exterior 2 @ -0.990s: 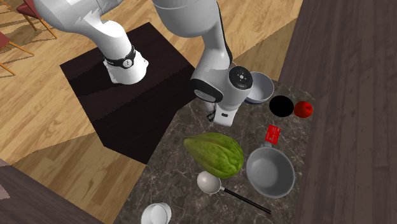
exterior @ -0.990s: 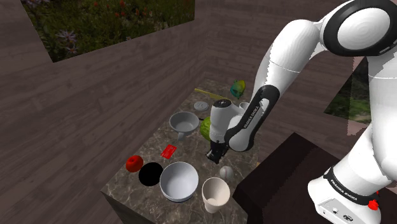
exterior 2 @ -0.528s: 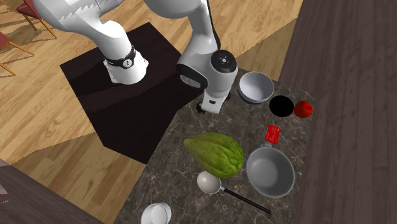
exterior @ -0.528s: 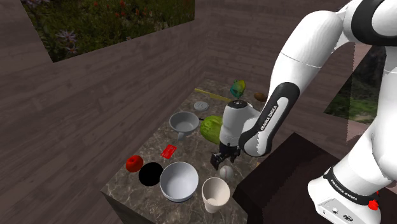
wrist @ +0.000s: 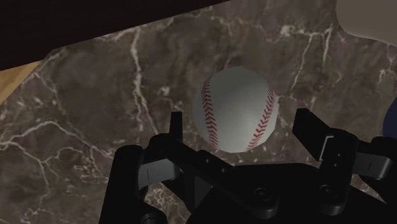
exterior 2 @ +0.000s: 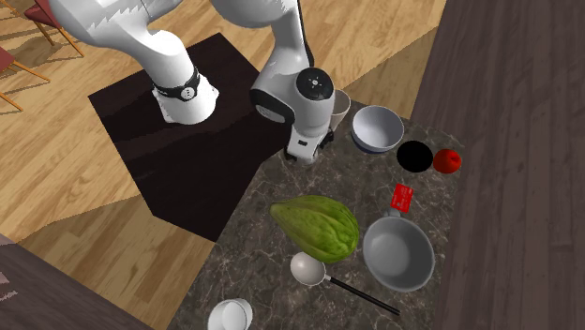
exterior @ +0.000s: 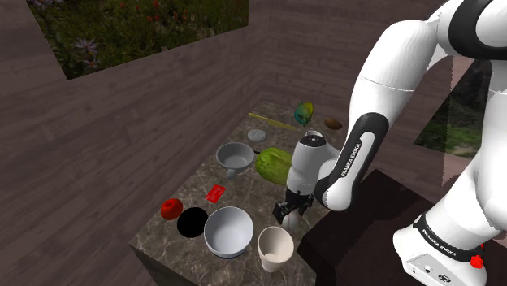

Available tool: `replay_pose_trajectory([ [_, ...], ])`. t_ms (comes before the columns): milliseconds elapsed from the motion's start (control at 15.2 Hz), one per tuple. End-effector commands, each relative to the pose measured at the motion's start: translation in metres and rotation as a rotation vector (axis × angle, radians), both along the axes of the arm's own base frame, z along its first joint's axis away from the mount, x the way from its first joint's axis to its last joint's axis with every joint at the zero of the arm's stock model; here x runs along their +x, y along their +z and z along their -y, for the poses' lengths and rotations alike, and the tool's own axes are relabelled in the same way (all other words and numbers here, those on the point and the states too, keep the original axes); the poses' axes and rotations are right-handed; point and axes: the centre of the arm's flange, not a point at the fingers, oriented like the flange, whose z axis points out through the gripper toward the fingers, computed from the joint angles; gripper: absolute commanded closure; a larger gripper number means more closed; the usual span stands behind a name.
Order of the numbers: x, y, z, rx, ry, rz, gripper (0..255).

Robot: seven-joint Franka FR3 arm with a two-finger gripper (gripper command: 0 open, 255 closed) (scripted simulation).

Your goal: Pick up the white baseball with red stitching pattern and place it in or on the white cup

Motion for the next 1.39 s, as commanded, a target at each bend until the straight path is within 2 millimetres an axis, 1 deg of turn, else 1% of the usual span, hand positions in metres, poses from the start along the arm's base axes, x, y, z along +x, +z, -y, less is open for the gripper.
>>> replay_pose_trajectory([
  [0, 0.000, -0.013, -0.001, 0.000, 0.000, 0.001, 0],
  [528, 0.000, -0.013, -0.001, 0.000, 0.000, 0.000, 0],
  [594, 0.000, -0.013, -0.001, 0.000, 0.000, 0.000, 255],
  [1188, 0.000, -0.013, -0.001, 0.000, 0.000, 0.001, 255],
  [1320, 0.000, -0.003, -0.001, 0.000, 0.000, 0.001, 255],
])
